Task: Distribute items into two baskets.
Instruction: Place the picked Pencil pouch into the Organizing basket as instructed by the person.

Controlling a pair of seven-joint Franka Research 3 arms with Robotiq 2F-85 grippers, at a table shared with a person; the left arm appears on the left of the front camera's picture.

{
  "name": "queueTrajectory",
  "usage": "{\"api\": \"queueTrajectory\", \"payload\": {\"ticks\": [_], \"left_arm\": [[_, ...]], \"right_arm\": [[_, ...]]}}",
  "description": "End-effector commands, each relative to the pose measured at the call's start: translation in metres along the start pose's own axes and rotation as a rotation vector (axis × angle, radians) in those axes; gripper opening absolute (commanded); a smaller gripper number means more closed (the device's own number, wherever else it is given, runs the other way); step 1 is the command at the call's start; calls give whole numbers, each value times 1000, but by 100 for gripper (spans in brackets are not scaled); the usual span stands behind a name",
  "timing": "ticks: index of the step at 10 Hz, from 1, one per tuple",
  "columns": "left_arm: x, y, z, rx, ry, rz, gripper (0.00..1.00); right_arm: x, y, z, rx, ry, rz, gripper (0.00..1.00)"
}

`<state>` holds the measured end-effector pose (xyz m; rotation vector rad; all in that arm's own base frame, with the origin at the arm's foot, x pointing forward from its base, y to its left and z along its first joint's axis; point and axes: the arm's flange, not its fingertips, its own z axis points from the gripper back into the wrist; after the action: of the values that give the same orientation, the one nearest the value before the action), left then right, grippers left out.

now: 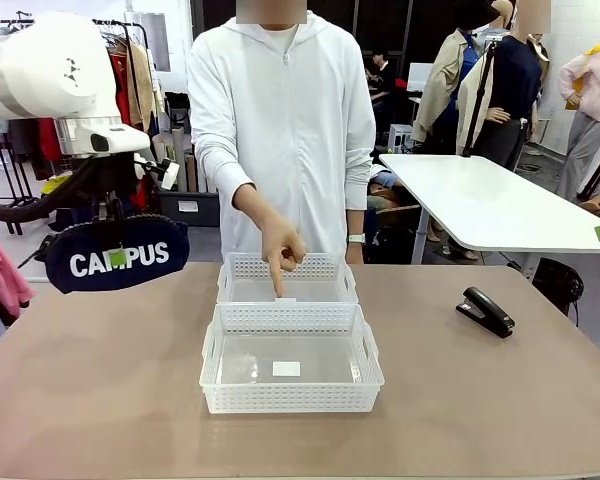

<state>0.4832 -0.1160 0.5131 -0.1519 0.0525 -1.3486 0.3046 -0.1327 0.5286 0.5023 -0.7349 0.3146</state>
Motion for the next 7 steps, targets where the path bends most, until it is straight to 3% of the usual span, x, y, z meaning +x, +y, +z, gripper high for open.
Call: {"api": "queueTrajectory", "payload": {"ticks": [1,7], "left_arm": [[-4,-35,-4,-28,-23,-8,0],[13,-91,-28,-37,-50,-80,0]], "right_arm": [[2,1,0,21,-22,3,100],[2,1,0,21,-22,3,100]]}}
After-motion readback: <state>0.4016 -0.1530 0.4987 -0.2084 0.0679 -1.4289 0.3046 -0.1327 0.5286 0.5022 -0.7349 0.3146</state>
